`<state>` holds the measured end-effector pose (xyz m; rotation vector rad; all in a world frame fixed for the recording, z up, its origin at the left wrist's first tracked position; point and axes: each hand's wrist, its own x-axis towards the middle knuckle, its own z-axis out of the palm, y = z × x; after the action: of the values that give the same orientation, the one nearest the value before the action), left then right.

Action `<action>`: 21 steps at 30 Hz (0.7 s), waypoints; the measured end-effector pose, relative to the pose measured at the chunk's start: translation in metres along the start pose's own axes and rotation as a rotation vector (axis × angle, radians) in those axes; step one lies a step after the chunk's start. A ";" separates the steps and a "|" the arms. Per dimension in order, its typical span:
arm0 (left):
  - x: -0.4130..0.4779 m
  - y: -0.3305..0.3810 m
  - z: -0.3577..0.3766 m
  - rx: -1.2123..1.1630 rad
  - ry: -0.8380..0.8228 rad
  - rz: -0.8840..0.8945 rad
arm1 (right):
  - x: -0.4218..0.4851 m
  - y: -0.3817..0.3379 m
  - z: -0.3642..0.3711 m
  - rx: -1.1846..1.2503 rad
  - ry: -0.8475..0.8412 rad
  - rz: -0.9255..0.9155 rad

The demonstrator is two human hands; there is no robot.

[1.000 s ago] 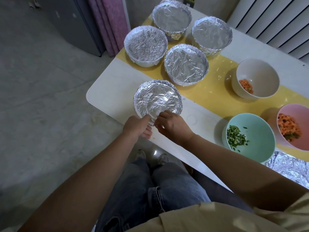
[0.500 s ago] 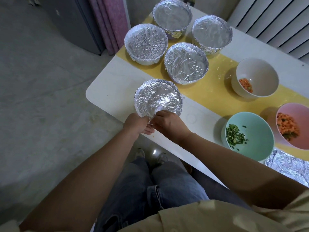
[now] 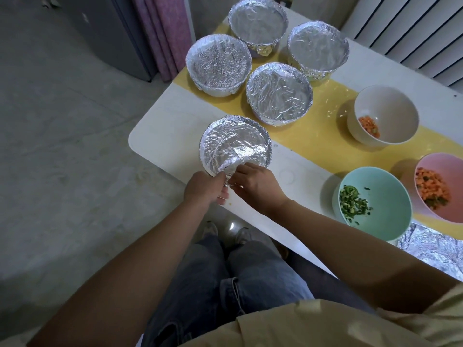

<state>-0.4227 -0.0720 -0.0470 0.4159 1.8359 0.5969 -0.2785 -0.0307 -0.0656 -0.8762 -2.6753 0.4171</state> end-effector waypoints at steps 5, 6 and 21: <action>0.000 0.006 0.003 -0.033 -0.011 -0.015 | 0.002 -0.003 0.005 0.022 -0.026 0.006; 0.000 0.006 0.003 -0.019 -0.009 -0.007 | 0.002 -0.003 0.005 0.027 -0.023 0.009; 0.000 0.007 -0.008 0.067 -0.042 0.022 | -0.006 0.001 -0.006 0.055 -0.036 -0.051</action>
<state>-0.4306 -0.0685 -0.0408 0.4907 1.8171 0.5392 -0.2710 -0.0329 -0.0621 -0.7901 -2.6988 0.4970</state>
